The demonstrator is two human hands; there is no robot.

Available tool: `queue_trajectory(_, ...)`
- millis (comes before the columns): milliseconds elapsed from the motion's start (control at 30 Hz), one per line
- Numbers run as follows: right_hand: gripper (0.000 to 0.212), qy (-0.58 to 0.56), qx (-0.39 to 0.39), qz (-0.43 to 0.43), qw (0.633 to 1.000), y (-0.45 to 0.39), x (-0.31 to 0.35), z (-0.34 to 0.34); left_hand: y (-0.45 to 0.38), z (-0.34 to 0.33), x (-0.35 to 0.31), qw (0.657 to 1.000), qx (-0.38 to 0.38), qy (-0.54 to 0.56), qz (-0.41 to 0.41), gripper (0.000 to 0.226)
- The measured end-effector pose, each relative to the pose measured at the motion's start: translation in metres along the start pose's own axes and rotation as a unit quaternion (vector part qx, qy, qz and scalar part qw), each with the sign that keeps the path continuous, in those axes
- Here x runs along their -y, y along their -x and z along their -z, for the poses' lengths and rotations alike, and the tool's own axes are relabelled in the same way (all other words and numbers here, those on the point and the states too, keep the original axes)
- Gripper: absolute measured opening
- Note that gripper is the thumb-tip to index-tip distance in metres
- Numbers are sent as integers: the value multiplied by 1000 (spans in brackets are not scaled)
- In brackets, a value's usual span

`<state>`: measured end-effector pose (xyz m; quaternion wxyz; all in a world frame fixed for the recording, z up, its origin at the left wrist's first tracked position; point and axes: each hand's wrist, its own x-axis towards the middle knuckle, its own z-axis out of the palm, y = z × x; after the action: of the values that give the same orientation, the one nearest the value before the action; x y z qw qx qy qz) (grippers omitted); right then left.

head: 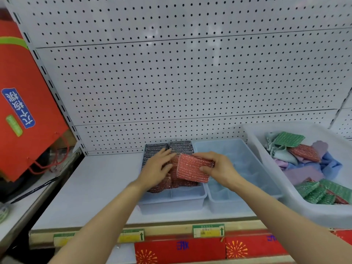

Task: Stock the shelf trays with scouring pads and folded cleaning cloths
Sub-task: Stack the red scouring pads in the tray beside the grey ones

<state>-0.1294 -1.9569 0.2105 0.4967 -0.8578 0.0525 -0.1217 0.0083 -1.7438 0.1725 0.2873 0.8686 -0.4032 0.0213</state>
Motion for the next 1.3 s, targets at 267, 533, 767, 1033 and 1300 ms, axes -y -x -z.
queue_trajectory(267, 57, 15, 41, 47, 998, -5, 12, -34, 40, 36, 23, 989, 36, -146, 6, 38)
queue_trajectory(533, 53, 10, 60, 61, 996, -10, 13, -53, 36, 7, 28, 985, -38, -156, 68, 24)
queue_trajectory(767, 52, 39, 40, 102, 993, -17, 25, -100, 52, 63, 30, 954, -73, 242, 160, 34)
queue_trajectory(1033, 56, 202, 14, 249, 947, -19, 8, -126, 80, 38, 10, 993, -35, -34, 106, 99)
queue_trajectory(1300, 60, 304, -4, 255, 918, -22, 0, -127, 68, 20, 10, 986, 5, -159, 43, 77)
